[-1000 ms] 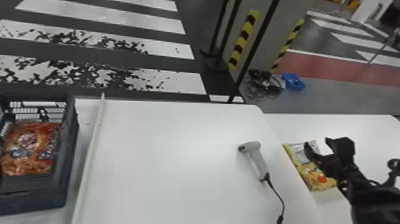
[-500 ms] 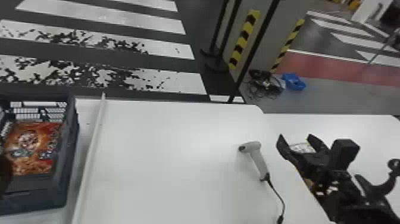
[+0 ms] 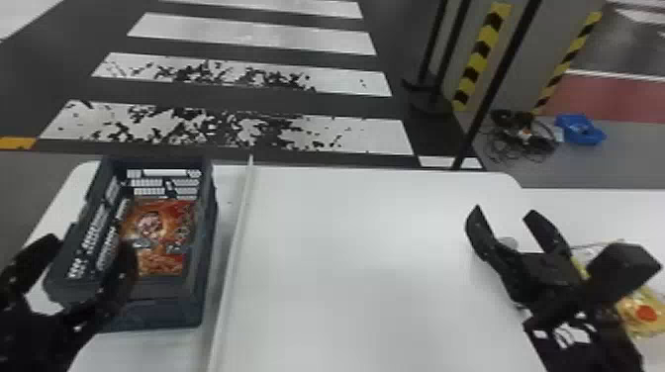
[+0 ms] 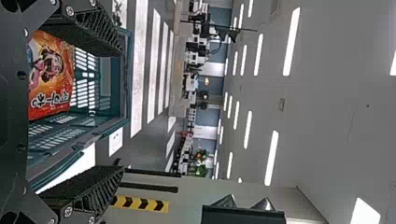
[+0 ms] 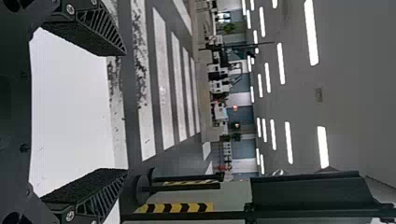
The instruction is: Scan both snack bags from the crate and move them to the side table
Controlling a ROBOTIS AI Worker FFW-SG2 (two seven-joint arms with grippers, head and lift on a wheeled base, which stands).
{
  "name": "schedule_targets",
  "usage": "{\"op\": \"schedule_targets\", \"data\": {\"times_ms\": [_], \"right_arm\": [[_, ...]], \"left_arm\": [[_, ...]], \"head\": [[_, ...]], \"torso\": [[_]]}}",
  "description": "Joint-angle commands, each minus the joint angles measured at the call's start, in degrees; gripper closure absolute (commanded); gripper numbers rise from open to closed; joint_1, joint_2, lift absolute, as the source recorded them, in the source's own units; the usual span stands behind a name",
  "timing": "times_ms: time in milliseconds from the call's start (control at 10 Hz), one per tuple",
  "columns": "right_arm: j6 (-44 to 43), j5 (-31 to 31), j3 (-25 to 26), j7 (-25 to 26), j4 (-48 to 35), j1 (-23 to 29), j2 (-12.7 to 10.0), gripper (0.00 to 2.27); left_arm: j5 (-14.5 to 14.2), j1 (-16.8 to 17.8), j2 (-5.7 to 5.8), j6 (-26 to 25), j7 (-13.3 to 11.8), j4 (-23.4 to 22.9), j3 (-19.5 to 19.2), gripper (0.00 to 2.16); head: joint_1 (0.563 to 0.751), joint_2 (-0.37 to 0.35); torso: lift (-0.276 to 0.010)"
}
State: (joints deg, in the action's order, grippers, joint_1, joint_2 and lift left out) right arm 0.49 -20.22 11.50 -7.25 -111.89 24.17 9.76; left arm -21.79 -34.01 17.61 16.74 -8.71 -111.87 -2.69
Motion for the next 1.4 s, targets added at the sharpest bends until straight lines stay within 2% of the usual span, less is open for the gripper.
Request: {"op": "schedule_targets", "data": {"times_ms": [0,100,400,500,600,800,900,1000,1100,1200,1300], "right_arm": [[-6.9,0.1,-3.2,-0.2,0.4,0.1,-5.5,0.11],[-9.7,0.1,-5.3,-0.2,1.1,0.2,-6.4,0.11],[-17.2,0.9,-8.8,-0.2,3.5,1.5,-6.0,0.11],[-19.5,1.0,-9.2,-0.2,4.0,1.9,-5.9,0.11],[-22.1,1.9,-9.7,-0.2,4.1,2.8,-5.5,0.11],[-27.2,2.5,-10.2,-0.3,4.4,4.7,-5.0,0.11],[-29.7,1.8,-10.2,-1.0,4.7,5.4,-4.6,0.11],[-32.3,1.2,-10.2,-1.1,4.7,6.0,-4.1,0.1],[-32.9,0.3,-10.2,-1.5,4.6,5.8,-3.0,0.1],[-32.7,-0.3,-10.8,-1.8,4.6,5.0,-1.8,0.1],[-32.7,-0.8,-10.9,-1.8,4.5,4.9,-0.9,0.1]], "left_arm": [[-0.1,0.0,-0.12,0.0,0.0,-0.5,0.1,0.14],[0.1,-0.3,-0.12,-2.3,0.4,-1.7,0.6,0.14],[0.2,-3.1,-0.47,-3.9,2.4,-5.5,0.0,0.14],[0.2,-3.6,-0.56,-6.0,5.3,-7.7,-0.6,0.14],[0.2,-3.6,-0.64,-11.6,7.7,-10.0,-1.6,0.14],[-1.0,-2.6,-0.91,-26.5,7.8,-16.4,-4.8,0.14],[-1.2,1.0,-1.87,-39.0,8.6,-18.9,-5.8,0.15],[-2.4,5.9,-2.58,-46.2,9.3,-19.0,-6.2,0.14],[-2.2,9.6,-4.07,-49.4,9.4,-17.9,-6.9,0.14],[-1.5,12.4,-4.69,-52.2,9.6,-17.1,-7.5,0.14],[-1.5,15.6,-4.77,-54.5,10.0,-15.4,-7.7,0.14]], "head": [[0.695,-0.094],[0.695,-0.065],[0.695,-0.015],[0.695,-0.004],[0.695,0.007],[0.695,0.026],[0.695,0.031],[0.695,0.03],[0.695,0.026],[0.695,0.022],[0.695,0.027]], "torso": [[-0.095],[-0.095],[-0.095],[-0.095],[-0.095],[-0.095],[-0.095],[-0.095],[-0.095],[-0.095],[-0.095]]}}
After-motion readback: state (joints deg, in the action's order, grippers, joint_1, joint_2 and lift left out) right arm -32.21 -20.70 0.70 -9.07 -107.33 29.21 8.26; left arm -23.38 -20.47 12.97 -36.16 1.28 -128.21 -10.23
